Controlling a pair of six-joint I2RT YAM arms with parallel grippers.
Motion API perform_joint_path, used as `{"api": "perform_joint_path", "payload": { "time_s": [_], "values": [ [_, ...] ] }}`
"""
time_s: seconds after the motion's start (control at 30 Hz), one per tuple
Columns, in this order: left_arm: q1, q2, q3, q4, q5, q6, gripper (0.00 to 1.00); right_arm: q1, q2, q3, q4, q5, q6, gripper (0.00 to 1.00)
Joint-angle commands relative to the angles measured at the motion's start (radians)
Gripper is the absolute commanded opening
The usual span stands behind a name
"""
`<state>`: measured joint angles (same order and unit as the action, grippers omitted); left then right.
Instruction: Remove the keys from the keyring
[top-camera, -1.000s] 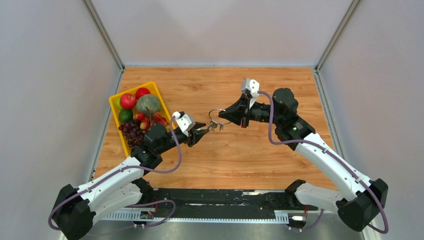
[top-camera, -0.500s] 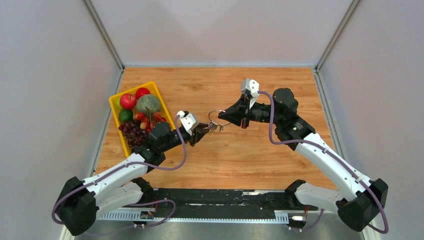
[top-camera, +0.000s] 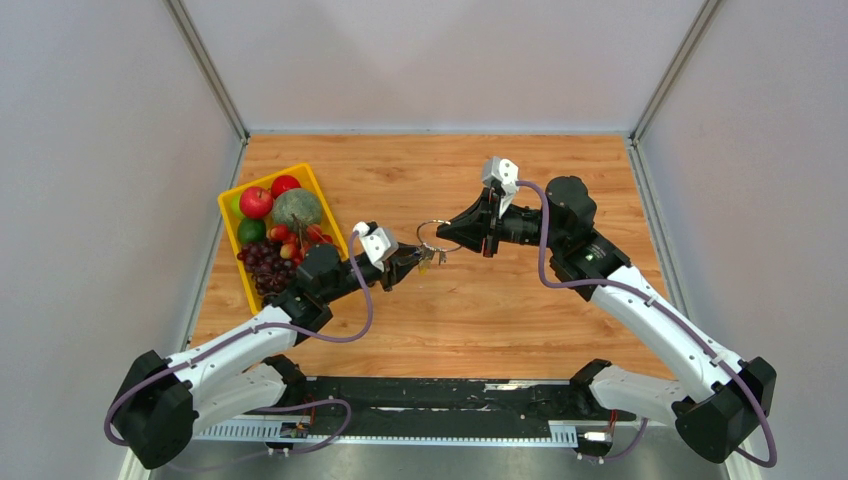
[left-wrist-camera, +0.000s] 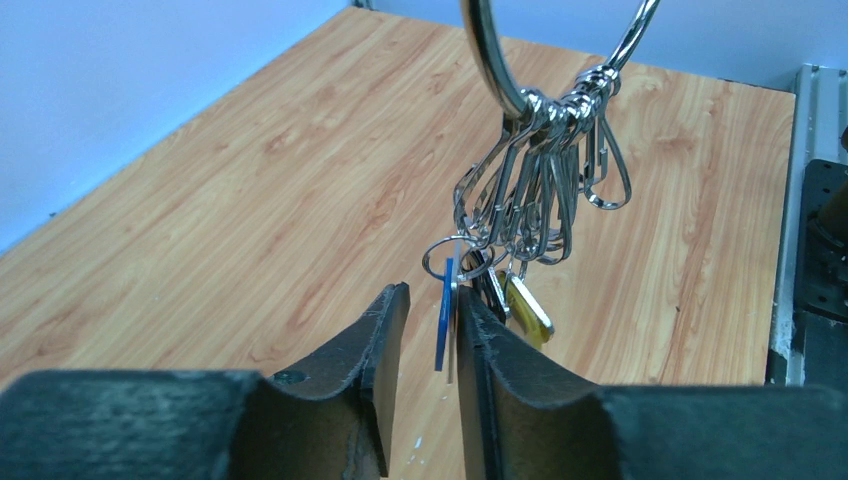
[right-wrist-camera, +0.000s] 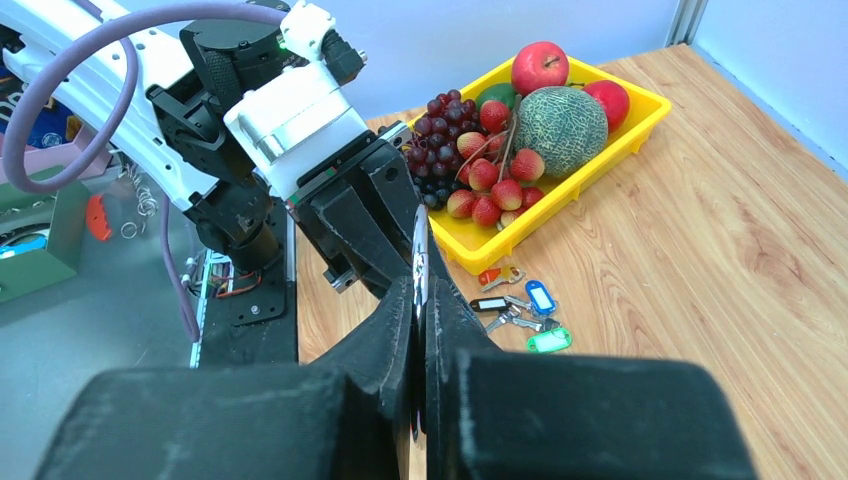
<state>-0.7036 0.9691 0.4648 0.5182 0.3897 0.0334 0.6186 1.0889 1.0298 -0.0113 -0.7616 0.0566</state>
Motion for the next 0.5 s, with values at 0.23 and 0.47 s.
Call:
{"api": "perform_joint_path", "payload": {
  "time_s": [0.23,0.47],
  "values": [
    [-0.005,-0.06,0.05,-0.061,-0.039,0.055,0.0,-0.003,-0.095,-0.052,0.043,0.09,0.023,0.0],
    [-0.037,-0.065,0.249,-0.525,-0.205,0.128,0.0,-0.003,-0.147,-0.189,0.057,0.201,0.042,0.49]
  ]
}}
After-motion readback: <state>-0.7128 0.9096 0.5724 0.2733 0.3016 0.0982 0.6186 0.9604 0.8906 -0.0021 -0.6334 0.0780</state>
